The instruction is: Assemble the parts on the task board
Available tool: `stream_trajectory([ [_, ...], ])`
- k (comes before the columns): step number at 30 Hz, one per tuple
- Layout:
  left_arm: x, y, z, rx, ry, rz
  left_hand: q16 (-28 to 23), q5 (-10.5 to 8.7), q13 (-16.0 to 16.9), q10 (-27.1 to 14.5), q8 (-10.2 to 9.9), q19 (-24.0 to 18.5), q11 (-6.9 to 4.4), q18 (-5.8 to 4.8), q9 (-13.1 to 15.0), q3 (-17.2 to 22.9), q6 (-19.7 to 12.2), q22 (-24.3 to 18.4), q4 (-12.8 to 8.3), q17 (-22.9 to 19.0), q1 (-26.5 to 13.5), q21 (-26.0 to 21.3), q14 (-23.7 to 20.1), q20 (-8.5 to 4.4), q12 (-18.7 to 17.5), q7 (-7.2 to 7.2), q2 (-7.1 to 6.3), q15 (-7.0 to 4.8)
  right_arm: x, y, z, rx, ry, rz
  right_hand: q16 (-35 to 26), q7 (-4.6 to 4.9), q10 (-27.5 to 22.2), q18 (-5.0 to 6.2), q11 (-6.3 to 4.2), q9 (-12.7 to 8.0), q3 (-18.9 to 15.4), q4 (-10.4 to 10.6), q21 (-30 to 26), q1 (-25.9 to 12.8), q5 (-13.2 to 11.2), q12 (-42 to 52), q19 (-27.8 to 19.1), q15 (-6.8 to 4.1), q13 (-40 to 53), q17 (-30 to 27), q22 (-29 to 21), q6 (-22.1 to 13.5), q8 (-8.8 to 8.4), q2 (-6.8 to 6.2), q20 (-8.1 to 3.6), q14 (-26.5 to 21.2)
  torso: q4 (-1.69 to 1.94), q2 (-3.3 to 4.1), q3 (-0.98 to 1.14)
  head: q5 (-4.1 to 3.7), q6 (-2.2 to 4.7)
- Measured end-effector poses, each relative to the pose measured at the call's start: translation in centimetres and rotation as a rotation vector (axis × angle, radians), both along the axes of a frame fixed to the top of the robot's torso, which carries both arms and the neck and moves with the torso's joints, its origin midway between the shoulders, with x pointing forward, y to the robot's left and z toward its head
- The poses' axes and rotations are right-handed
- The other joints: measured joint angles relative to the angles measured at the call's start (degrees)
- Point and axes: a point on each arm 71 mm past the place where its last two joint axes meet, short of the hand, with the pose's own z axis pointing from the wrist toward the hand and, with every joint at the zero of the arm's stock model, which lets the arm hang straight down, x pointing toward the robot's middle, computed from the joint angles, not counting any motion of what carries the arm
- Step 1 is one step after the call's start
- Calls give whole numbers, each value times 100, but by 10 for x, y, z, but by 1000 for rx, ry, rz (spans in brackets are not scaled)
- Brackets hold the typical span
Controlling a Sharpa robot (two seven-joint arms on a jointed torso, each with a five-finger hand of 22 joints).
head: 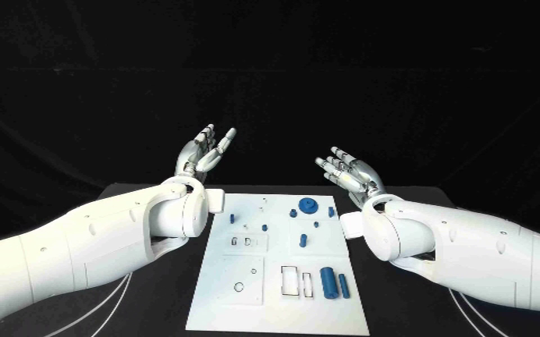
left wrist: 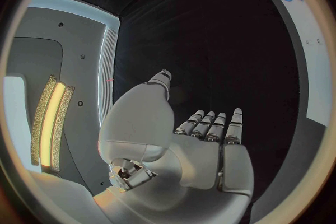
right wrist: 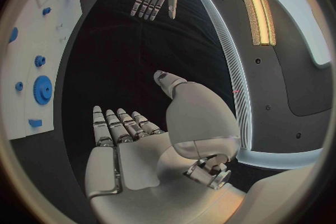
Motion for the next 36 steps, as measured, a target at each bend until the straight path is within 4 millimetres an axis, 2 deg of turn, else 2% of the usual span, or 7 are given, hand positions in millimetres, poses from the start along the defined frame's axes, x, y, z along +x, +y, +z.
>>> stream_trajectory([
  [3,0,-1,0,-10,0,-13,0,30,5,3,0,10,3,0,3,24,17,0,24,3,118,0,17,31,0,17,3,17,3,1,1,5,10,59,76,14,265,0,33,48,95,-94,85,228,35,67,181,28,33,49,39,200,84,-20,14,253,0,0,-1,-1,0],
  [9,0,-1,0,-22,-2,-26,236,48,84,610,165,600,211,88,110,32,574,118,63,166,614,246,790,142,106,45,19,256,5,3,1,14,29,143,426,70,1424,88,28,240,261,-391,403,637,35,321,958,-14,144,254,203,1011,381,-91,21,1326,0,-1,0,-1,0],
  [14,-3,19,2,-20,-9,-9,616,48,182,1840,499,2159,381,88,318,32,1622,356,62,408,909,800,2101,125,291,123,21,388,18,-13,17,-167,-118,168,753,137,2612,178,-36,426,403,-610,721,877,5,520,1758,-113,206,433,347,1849,677,-173,22,2400,7,66,3,-70,-63],
  [15,-3,21,2,-20,-10,-6,720,48,211,2159,585,2494,426,90,367,32,1870,406,62,468,960,921,2433,122,355,140,17,370,19,-15,19,-199,-144,173,810,149,2807,200,-52,458,434,-642,776,899,-1,543,1898,-135,207,463,368,2005,726,-196,21,2592,11,81,5,-79,-69],
  [20,-8,19,6,-33,-14,-24,1240,48,326,4059,1078,3472,408,588,656,86,3248,529,35,779,1293,1361,3933,103,735,288,-76,177,18,-11,25,-330,-247,224,1046,237,3650,356,-141,620,574,-782,1019,1004,-33,591,2492,-259,217,572,455,2837,994,-255,15,3434,25,158,16,-108,-73],
  [25,-15,23,12,-44,-20,-36,1401,47,317,4526,1286,3965,287,671,764,141,3770,571,-14,923,1540,1577,4349,34,770,388,-186,29,22,-10,35,-413,-318,256,1212,330,4204,444,-242,717,711,-838,1229,1063,-59,593,2944,-390,223,636,523,3421,1170,-314,-11,4032,29,249,25,-118,-67],
  [36,-35,21,32,-74,-37,-94,1609,47,313,5073,1355,4526,112,671,798,239,4050,571,14,1230,1821,1775,4860,-186,747,468,-382,-161,35,-5,57,-635,-435,335,1521,458,5057,531,-453,809,836,-884,1725,1124,-89,510,3761,-684,246,800,711,4106,1345,-453,-230,5075,41,548,38,-143,-40],
])
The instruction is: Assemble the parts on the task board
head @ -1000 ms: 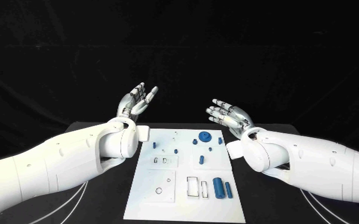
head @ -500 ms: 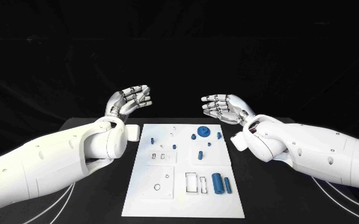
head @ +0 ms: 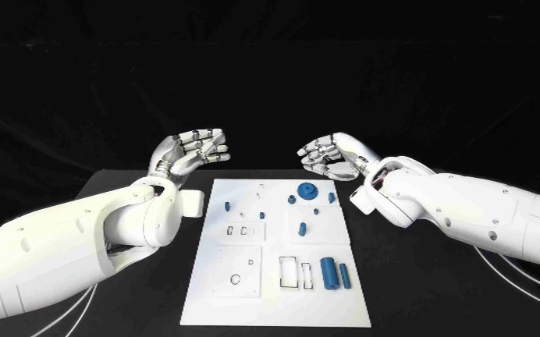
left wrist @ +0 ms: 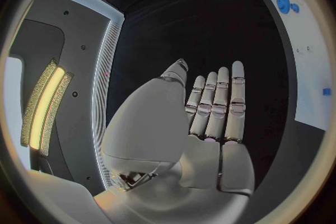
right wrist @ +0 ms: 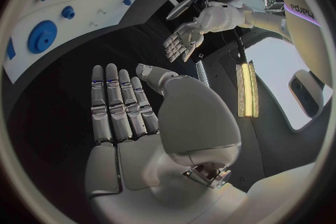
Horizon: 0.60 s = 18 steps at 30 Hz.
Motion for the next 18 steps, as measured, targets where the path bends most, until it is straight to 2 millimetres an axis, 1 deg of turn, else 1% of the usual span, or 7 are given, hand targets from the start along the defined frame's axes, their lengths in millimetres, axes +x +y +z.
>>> stream_trajectory([
  [3,-6,-2,6,-9,-4,-21,0,0,0,0,0,0,0,0,0,0,0,0,0,9,0,0,0,0,-32,0,0,0,2,5,5,-104,-38,24,282,49,306,0,-120,53,-108,-69,383,28,103,0,375,-178,25,191,203,216,89,-28,-182,518,14,94,6,-26,5],
  [5,-10,-3,8,-13,-5,-33,-26,0,0,-1,0,0,1,0,0,0,0,-4,0,18,0,0,-39,0,-64,0,0,10,2,9,6,-175,-59,38,1015,-116,833,2,-368,172,-383,-90,1312,-28,321,-46,1115,-535,67,751,734,584,200,-206,-571,1610,26,151,8,-43,9],
  [7,-13,-3,10,-17,-4,-43,-45,0,0,-1,0,0,1,0,0,0,0,-10,0,19,0,0,-65,0,-78,0,0,21,2,15,6,-252,-78,52,1406,-163,1008,2,-457,242,-415,-66,1797,-106,390,-144,1332,-666,90,1151,1034,688,199,-282,-728,2001,42,212,11,-63,28],
  [12,-16,-6,13,-25,-4,-61,-45,0,0,-1,0,0,1,0,0,0,0,-16,0,19,0,0,-65,0,-78,0,0,21,3,25,8,-420,-131,61,2298,-202,1144,2,-552,357,-330,20,2471,-222,456,-200,1671,-777,209,1976,1511,728,152,-401,-811,2495,74,343,18,-133,72],
  [13,-17,-7,13,-26,-4,-63,-45,0,0,-1,0,0,1,-1,0,0,-1,-16,0,20,0,0,-64,0,-78,0,0,21,3,27,9,-448,-142,60,2774,-210,1175,2,-579,392,-300,50,2817,-245,457,-199,1843,-782,261,2482,1937,735,152,-470,-821,2571,79,365,18,-141,81],
  [15,-18,-7,14,-28,-3,-67,-62,0,0,-1,0,0,1,0,-1,0,-1,-16,0,24,0,0,-76,0,-78,0,0,33,4,30,9,-506,-165,56,3324,-212,1208,-10,-565,424,-274,76,3246,-252,465,-199,2047,-781,309,3063,2475,734,152,-476,-830,2606,91,424,19,-165,101],
  [18,-19,-8,15,-31,-2,-74,-67,0,0,-1,0,-1,1,0,-1,0,0,-16,0,24,0,0,-85,0,-78,0,0,42,5,34,9,-576,-195,45,4756,-223,1069,-318,-529,495,-205,145,4472,-356,488,-233,2704,-758,386,4634,4136,663,87,-583,-822,2629,103,506,15,-200,124],
])
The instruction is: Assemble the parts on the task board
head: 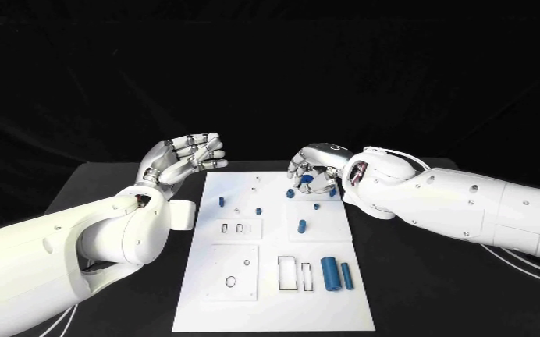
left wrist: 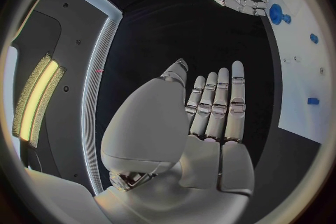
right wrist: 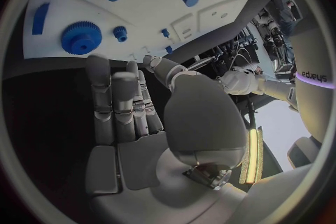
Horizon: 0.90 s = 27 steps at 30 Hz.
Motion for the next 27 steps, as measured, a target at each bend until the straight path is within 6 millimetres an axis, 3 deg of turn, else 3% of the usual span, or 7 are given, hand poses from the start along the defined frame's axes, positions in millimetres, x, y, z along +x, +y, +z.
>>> stream_trajectory([
  [2,-1,-1,0,-2,1,-4,0,0,-5,0,0,0,0,0,0,0,0,-7,0,0,0,0,-2,0,-28,0,0,-2,1,2,0,-32,-17,-5,543,5,-148,-40,32,52,40,40,464,0,0,1,194,8,47,581,623,-68,-25,-41,23,7,8,54,-4,-18,16],
  [4,-2,-1,1,-4,2,-9,0,0,-6,0,0,0,0,0,0,0,0,-8,0,7,0,0,-20,0,-28,0,0,-20,1,4,-1,-64,-35,-10,1098,32,-371,-165,77,127,71,71,967,-28,0,1,414,73,94,1206,1334,-137,-46,-73,69,4,16,99,-7,-31,27],
  [8,-3,-1,2,-6,3,-13,-25,0,-6,0,0,0,0,0,0,0,0,-12,0,6,0,0,-41,0,-51,0,0,0,3,8,-1,-100,-58,-16,1512,27,-504,-177,102,226,94,94,1407,0,-35,1,608,82,179,1675,1968,-210,-46,-100,118,-4,32,168,-10,-33,30],
  [10,-4,-1,2,-7,4,-14,-27,0,-6,0,0,0,0,0,0,0,0,-13,0,6,0,0,-42,0,-50,0,0,0,3,10,-2,-117,-68,-18,1624,7,-546,-264,103,266,107,113,1525,0,-35,1,637,82,211,1807,2144,-233,-46,-100,147,-4,42,199,-10,-34,30],
  [18,-5,1,3,-8,6,-16,-27,0,-5,-1,0,0,0,0,-1,0,0,-13,0,13,0,0,-41,0,-50,0,0,0,3,15,-4,-157,-84,-26,1735,-2,-595,-264,114,331,99,135,1632,0,-35,1,676,102,243,1917,2357,-243,-45,-100,145,16,87,282,-14,-73,23],
  [27,-5,2,3,-8,8,-15,-26,-20,-11,-1,-1,0,1,-1,-7,16,0,-18,16,18,0,0,-41,0,-71,0,0,0,4,15,-6,-187,-83,-34,1766,-2,-601,-263,108,376,103,168,1675,0,-57,28,696,102,264,1916,2421,-243,-45,-100,166,16,102,325,-7,-63,16],
])
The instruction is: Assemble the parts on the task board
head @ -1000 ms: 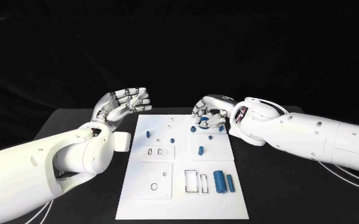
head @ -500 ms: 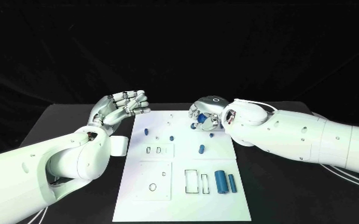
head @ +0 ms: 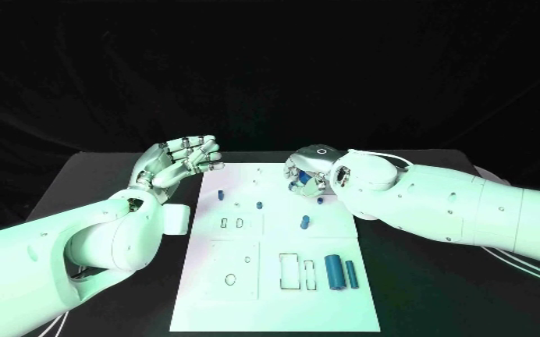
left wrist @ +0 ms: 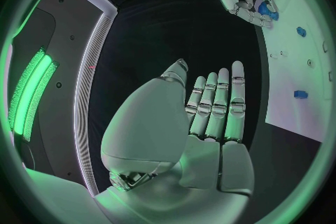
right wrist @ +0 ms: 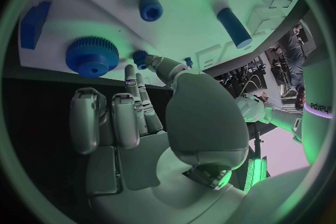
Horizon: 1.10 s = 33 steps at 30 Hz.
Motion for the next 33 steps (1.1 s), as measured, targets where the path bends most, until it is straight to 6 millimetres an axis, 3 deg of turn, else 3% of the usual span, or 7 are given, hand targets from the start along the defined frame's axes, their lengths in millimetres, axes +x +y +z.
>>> stream_trajectory([
  [8,0,2,0,2,2,3,-22,0,0,0,0,0,0,0,0,0,0,0,0,0,0,0,0,0,0,0,0,0,0,-1,-1,-15,0,-4,42,-17,-15,1,-15,81,37,37,116,0,2,50,64,0,49,-1,33,101,73,0,-1,0,11,32,2,-2,-1],
  [10,0,2,0,2,3,4,-22,0,0,0,0,0,0,0,0,0,0,0,0,0,0,0,0,0,0,0,0,0,0,0,0,-17,-1,-3,42,-17,67,-97,-19,123,52,52,248,9,2,117,188,0,73,-1,33,225,134,9,-4,0,14,39,2,-8,1],
  [22,0,3,0,3,5,5,-22,1,1,0,0,0,0,0,0,0,0,-6,0,6,0,0,-21,0,-28,0,0,21,-1,5,2,-17,-10,9,65,-80,199,-95,-83,226,111,75,402,54,-24,197,257,-1,125,-2,32,350,214,55,-30,0,32,76,1,-24,-4],
  [25,0,3,0,3,6,6,-22,1,1,0,0,0,0,0,0,0,0,-6,0,6,0,0,-21,0,-28,0,0,21,-1,5,3,-15,-13,9,87,-121,265,-95,-111,286,190,44,435,139,-172,228,257,-15,154,-2,32,411,246,140,-31,-14,35,83,1,-24,-5],
  [28,1,3,0,4,7,7,-22,1,1,-11,0,0,11,0,1,0,0,-6,0,8,0,0,-21,0,-28,0,0,21,-2,5,3,-9,-19,7,109,-122,325,-180,-128,344,304,-24,498,245,-334,272,277,-40,159,-2,32,495,315,234,-51,-6,35,87,1,-21,-3],
  [33,1,4,-1,6,9,9,-22,1,1,-25,-1,0,20,0,0,0,0,-6,0,10,0,0,-21,0,-28,0,0,21,-6,6,4,9,-33,8,109,-144,365,-180,-88,445,436,-158,578,365,-380,339,276,-64,162,-3,31,536,338,242,-95,-20,35,91,1,0,16],
])
